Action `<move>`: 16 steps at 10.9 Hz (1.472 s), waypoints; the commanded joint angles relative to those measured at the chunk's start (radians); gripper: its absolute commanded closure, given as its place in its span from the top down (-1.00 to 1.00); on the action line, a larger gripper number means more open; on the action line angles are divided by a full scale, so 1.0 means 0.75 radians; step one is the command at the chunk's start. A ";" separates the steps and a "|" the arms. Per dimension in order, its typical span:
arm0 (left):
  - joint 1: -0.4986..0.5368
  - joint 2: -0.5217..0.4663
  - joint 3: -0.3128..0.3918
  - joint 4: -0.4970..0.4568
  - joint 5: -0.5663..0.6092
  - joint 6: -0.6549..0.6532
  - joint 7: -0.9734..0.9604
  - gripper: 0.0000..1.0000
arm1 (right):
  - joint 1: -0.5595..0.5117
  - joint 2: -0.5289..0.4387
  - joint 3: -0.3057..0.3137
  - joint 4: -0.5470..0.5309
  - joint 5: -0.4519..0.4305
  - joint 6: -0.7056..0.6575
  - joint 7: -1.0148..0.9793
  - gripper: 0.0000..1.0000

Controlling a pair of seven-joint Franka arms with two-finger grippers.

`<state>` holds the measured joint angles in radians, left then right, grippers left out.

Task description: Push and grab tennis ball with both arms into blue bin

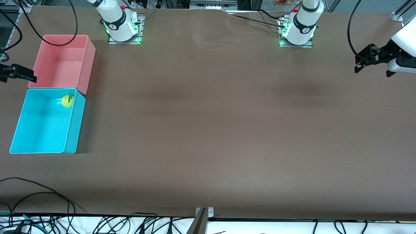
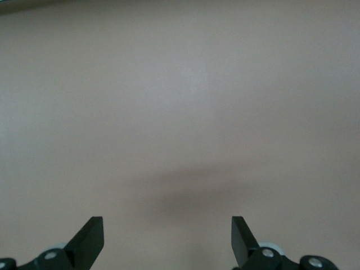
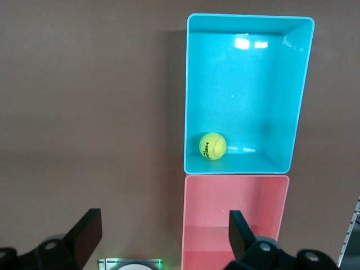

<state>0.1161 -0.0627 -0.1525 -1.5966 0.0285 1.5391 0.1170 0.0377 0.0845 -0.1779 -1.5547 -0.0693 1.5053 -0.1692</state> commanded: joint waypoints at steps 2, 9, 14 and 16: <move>-0.074 0.008 0.043 0.047 -0.003 -0.042 -0.015 1.00 | -0.009 -0.164 0.056 -0.132 0.023 0.053 -0.010 1.00; -0.104 0.012 0.058 0.047 0.013 -0.076 -0.011 1.00 | -0.085 -0.127 0.125 -0.052 0.093 -0.045 -0.022 1.00; -0.102 0.008 0.062 0.049 0.013 -0.101 -0.007 1.00 | -0.083 -0.070 0.127 0.032 0.066 -0.072 -0.018 1.00; -0.087 0.010 0.070 0.053 0.013 -0.099 -0.001 1.00 | -0.085 -0.070 0.123 0.044 0.070 -0.070 -0.016 1.00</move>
<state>0.0439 -0.0627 -0.1063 -1.5894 0.0300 1.4892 0.1170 -0.0186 0.0188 -0.0921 -1.5623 -0.0050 1.4671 -0.1773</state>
